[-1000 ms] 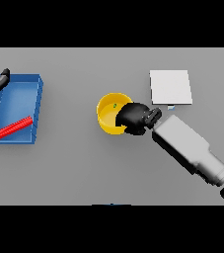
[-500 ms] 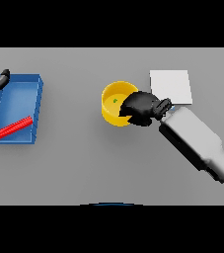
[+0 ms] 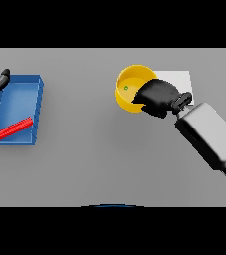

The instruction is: Pick up the red beaker and tilt it to pour out 1 green nut into yellow bowl. Pick up the yellow bowl and place it on the metallic measuring scale.

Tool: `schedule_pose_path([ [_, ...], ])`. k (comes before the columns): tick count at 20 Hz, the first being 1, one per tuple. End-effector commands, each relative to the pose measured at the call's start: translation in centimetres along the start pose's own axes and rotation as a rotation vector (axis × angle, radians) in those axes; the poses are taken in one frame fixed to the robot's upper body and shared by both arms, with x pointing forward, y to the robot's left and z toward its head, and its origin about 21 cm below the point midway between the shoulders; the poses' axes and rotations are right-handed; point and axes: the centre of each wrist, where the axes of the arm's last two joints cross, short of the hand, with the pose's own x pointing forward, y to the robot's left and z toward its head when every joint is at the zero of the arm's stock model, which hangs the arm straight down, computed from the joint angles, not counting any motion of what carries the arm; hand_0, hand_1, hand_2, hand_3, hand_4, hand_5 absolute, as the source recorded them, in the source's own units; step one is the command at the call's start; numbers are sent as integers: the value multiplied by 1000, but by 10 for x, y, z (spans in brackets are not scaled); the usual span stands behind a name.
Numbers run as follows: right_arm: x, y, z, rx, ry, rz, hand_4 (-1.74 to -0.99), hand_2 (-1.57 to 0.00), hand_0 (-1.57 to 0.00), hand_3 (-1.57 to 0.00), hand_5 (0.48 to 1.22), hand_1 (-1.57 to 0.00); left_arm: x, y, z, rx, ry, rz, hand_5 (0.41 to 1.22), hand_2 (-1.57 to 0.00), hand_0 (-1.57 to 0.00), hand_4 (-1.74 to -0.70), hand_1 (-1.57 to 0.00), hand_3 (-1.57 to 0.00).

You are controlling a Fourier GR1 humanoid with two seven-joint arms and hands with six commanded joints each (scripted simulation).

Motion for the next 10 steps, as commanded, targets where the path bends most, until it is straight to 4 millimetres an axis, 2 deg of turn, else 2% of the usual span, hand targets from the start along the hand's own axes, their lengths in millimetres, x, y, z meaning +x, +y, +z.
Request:
schedule_pose_path([
  [1, -9, 0, 4, -4, 6, 3, -1741, -1516, -1566, -1149, 1220, -1570, 0, 1, 1, 0, 1, 2, 704, 1, 1, -725, 1, 1],
  [2, -12, 2, 5, -14, 20, 0, -1741, -1527, -1567, -1151, 1221, -1570, -2, -4, 0, -6, 4, -1, 710, 1, 1, -727, 1, 1],
  [5, -29, 2, 2, -37, 90, -24, -1741, -1534, -1569, -1151, 1221, -1571, -1, 0, 4, -1, 15, -4, 717, 1, 1, -729, 1, 1],
  [10, -67, 13, 9, -57, 170, -43, -1741, -1546, -1570, -1146, 1221, -1571, 4, 0, 6, -2, 22, 10, 734, 1, 1, -739, 1, 1],
])
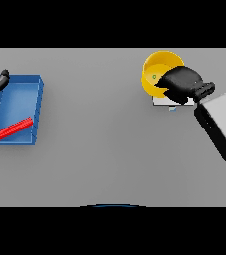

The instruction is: Pick up the red beaker and tilt it to pour out 1 green nut into yellow bowl. Pick up the yellow bowl and place it on the metallic measuring scale.

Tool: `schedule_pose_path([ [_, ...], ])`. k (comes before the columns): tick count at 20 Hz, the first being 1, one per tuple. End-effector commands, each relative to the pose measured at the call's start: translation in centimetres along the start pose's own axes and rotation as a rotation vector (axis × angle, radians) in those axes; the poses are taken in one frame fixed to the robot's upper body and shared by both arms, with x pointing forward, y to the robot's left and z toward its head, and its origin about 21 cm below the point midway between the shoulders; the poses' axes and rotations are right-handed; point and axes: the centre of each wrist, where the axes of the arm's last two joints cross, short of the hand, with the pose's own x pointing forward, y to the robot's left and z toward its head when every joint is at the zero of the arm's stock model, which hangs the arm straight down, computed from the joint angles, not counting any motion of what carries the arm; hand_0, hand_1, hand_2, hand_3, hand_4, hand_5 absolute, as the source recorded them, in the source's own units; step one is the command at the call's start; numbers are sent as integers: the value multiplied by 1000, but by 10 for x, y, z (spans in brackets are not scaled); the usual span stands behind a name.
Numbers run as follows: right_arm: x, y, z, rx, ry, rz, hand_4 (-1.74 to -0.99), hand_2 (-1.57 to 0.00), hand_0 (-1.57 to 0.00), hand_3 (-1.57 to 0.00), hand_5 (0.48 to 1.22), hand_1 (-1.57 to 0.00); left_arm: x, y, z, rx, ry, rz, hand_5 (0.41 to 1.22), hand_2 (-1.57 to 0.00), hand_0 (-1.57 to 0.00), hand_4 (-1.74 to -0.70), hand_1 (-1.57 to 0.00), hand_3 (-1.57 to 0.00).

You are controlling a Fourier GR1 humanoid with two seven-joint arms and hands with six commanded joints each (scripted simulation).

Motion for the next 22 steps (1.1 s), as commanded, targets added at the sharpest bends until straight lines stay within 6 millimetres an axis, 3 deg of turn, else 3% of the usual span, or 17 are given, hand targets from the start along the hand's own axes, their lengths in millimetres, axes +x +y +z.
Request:
schedule_pose_path([
  [1, -3, 2, -3, -5, 22, -11, -1741, -1549, -1570, -1147, 1221, -1571, 1, 3, 0, 5, 2, -2, 738, 1, 1, -737, 1, 1],
  [5, -25, 15, -10, 14, 89, -39, -1741, -1500, -1571, -1169, 1221, -1571, -1, 0, -2, -1, 19, -14, 725, 1, 1, -719, 1, 1],
  [13, -44, 41, -18, 49, 139, -135, -1741, -1405, -1562, -1374, 1221, -1571, -3, 2, -1, -1, 25, -19, 710, 1, 1, -726, 1, 1],
  [17, -47, 42, -21, 73, 151, -168, -1741, -1363, -1417, -1487, 1221, -1571, -1, 0, -3, -1, 26, -17, 712, 1, 1, -727, 1, 1],
  [19, -48, 42, -21, 91, 148, -174, -1741, -1385, -1397, -1363, 1221, -1571, 1, -2, -2, -7, 28, -18, 715, 1, 1, -727, 1, 1],
  [20, -50, 42, -19, 90, 147, -182, -1741, -1423, -1332, -1198, 1221, -1459, 2, 1, -1, -2, 35, -19, 717, 1, 1, -729, 1, 1],
  [21, -50, 43, -19, 89, 147, -194, -1701, -1330, -1128, -1057, 1221, -1322, -3, -4, -2, -9, 34, -14, 720, 1, 1, -730, 1, 1],
  [22, -50, 43, -20, 82, 150, -199, -1660, -1186, -902, -937, 1143, -1150, -2, -3, -4, -9, 29, -13, 723, 1, 1, -732, 1, 1],
])
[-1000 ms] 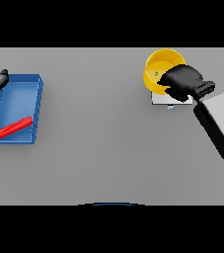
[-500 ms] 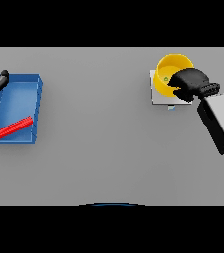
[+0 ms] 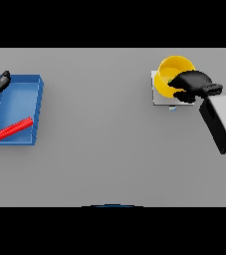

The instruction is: Pick up the red beaker and tilt it to pour out 1 green nut into yellow bowl. Pick up the yellow bowl and place it on the metallic measuring scale.

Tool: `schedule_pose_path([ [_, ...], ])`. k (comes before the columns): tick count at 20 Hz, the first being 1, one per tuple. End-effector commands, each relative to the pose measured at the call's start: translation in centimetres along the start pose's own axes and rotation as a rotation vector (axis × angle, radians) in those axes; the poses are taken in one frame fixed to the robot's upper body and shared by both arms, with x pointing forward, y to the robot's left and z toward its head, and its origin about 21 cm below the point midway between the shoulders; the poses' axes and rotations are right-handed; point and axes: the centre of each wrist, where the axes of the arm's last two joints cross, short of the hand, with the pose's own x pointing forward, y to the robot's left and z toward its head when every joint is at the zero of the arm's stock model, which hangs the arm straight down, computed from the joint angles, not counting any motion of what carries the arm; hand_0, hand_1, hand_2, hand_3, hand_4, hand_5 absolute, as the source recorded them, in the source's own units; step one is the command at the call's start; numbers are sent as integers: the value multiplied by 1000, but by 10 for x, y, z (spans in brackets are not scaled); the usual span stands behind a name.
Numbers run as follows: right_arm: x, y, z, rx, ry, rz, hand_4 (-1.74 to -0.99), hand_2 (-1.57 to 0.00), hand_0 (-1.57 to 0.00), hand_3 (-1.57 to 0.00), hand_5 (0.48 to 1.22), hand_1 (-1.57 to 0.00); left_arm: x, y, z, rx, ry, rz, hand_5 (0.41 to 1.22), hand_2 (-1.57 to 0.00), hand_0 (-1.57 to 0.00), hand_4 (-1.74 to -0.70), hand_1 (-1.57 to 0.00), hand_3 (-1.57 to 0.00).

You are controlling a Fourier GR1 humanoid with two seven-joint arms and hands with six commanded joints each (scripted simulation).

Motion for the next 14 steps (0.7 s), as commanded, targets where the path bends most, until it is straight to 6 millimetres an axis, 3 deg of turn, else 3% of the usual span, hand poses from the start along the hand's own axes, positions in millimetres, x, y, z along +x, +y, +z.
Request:
schedule_pose_path([
  [1, 0, -2, 0, 6, 7, -18, -1619, -1042, -721, -833, 1072, -980, -1, 3, -1, 5, -3, 0, 728, 1, 1, -733, 1, 1],
  [4, -1, 1, -1, 31, 21, -3, -1539, -693, -369, -613, 933, -582, -1, 0, -2, -9, -2, 2, 717, 1, 1, -727, 1, 1],
  [7, -3, 1, -2, 46, 3, 29, -1485, -446, -188, -490, 859, -304, -2, -1, -2, -4, -12, -4, 705, 1, 1, -723, 1, 1],
  [11, -5, -1, -2, 67, 28, 35, -1431, -202, -77, -352, 799, -124, -2, 1, -3, 3, -4, 6, 697, 1, 1, -722, 1, 1],
  [14, -7, -1, 1, 81, 41, 19, -1410, -103, -39, -272, 759, -63, 0, 4, -2, 4, -4, -4, 693, 1, 1, -720, 1, 1],
])
